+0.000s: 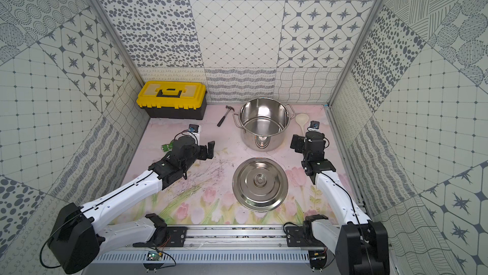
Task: Stir the soup with a spoon
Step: Reset both arms
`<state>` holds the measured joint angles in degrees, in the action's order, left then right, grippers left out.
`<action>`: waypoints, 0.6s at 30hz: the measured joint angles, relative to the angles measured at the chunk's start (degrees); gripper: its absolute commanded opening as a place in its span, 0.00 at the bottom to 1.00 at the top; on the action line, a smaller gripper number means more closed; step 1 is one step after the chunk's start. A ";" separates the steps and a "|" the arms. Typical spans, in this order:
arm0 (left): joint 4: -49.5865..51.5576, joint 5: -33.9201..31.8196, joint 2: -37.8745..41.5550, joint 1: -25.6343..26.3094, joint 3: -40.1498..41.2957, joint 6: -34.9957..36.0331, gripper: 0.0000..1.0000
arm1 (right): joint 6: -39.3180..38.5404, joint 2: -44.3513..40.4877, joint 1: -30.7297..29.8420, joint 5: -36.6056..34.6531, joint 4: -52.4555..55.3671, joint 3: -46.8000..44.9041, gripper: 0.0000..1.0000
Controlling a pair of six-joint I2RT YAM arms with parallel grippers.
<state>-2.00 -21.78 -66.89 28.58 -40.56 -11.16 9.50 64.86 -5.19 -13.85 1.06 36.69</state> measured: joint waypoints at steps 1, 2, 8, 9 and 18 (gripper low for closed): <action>-0.68 -0.50 -0.02 -1.07 1.44 0.44 1.00 | -0.44 1.42 0.00 0.02 -2.12 -1.18 0.97; -1.70 -1.20 -0.13 -2.56 3.28 0.96 1.00 | -1.01 2.95 0.00 0.02 -4.59 -2.36 0.97; -10.56 -2.75 -4.72 -9.70 10.71 3.85 1.00 | -3.30 11.52 0.00 0.59 -17.75 -5.60 0.97; -12.35 -2.73 -5.95 -10.67 11.69 4.20 1.00 | -3.85 12.68 0.00 0.72 -19.67 -5.97 0.97; -30.99 1.60 -17.97 -19.65 17.44 7.45 1.00 | -6.27 22.27 1.81 5.64 -36.70 -10.82 0.97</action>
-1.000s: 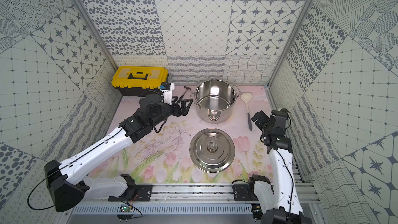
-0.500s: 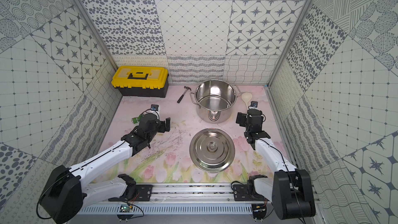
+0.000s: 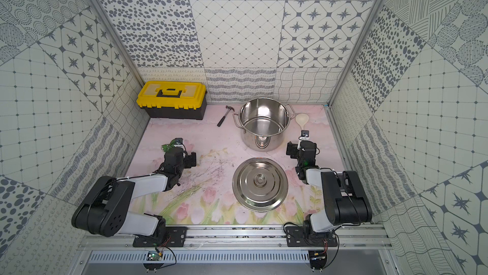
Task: Stir the soup with a spoon
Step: Reset both arms
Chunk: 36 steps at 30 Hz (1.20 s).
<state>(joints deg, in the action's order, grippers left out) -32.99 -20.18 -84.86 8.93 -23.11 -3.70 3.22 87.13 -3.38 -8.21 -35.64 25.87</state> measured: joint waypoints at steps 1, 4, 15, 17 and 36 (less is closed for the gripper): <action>-1.86 0.87 -1.07 -0.74 0.70 0.13 1.00 | -0.24 0.48 0.22 0.74 -1.11 -0.44 0.97; -5.70 3.85 -3.48 -2.14 1.55 0.68 0.99 | -0.72 1.40 0.55 2.80 -4.92 -1.60 0.97; -10.69 13.05 -4.79 -6.73 0.00 0.28 0.99 | -1.20 1.53 0.63 5.22 -8.81 -1.88 0.97; -10.97 14.01 -4.79 -6.78 -0.11 0.26 0.99 | -1.25 1.53 0.63 5.25 -8.85 -1.88 0.97; -12.48 16.85 -4.94 -6.78 -0.42 0.26 1.00 | -1.31 1.53 0.63 5.29 -9.09 -1.88 0.97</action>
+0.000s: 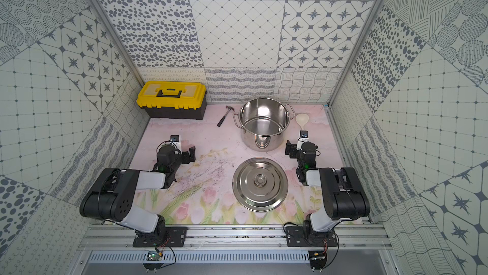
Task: Stir the soup with a spoon
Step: Reset both arms
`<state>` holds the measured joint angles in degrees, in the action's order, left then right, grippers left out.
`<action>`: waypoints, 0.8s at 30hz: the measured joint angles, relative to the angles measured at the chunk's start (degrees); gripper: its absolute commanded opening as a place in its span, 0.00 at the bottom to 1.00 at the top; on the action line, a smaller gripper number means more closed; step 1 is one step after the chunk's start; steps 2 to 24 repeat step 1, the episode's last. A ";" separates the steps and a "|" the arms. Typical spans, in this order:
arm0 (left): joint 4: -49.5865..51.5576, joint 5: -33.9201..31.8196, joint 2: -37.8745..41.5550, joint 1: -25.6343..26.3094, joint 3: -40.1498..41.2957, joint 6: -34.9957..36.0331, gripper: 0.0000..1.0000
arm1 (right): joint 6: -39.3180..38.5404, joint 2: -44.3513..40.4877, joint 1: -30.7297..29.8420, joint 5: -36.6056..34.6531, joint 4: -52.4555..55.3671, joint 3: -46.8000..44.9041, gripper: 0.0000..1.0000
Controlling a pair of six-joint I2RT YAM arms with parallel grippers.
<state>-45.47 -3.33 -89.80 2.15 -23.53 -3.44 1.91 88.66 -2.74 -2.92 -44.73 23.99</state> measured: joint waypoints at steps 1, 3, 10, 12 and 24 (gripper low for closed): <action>-0.02 0.07 -0.02 0.00 0.02 0.00 1.00 | 0.00 0.00 0.00 0.00 -0.07 0.00 0.97; -0.02 0.07 -0.02 0.00 0.02 0.00 1.00 | 0.00 0.00 0.00 0.00 -0.07 0.00 0.97; -0.02 0.07 -0.02 0.00 0.02 0.00 1.00 | 0.00 0.00 0.00 0.00 -0.07 0.00 0.97; -0.02 0.07 -0.02 0.00 0.02 0.00 1.00 | 0.00 0.00 0.00 0.00 -0.07 0.00 0.97; -0.02 0.07 -0.02 0.00 0.02 0.00 1.00 | 0.00 0.00 0.00 0.00 -0.07 0.00 0.97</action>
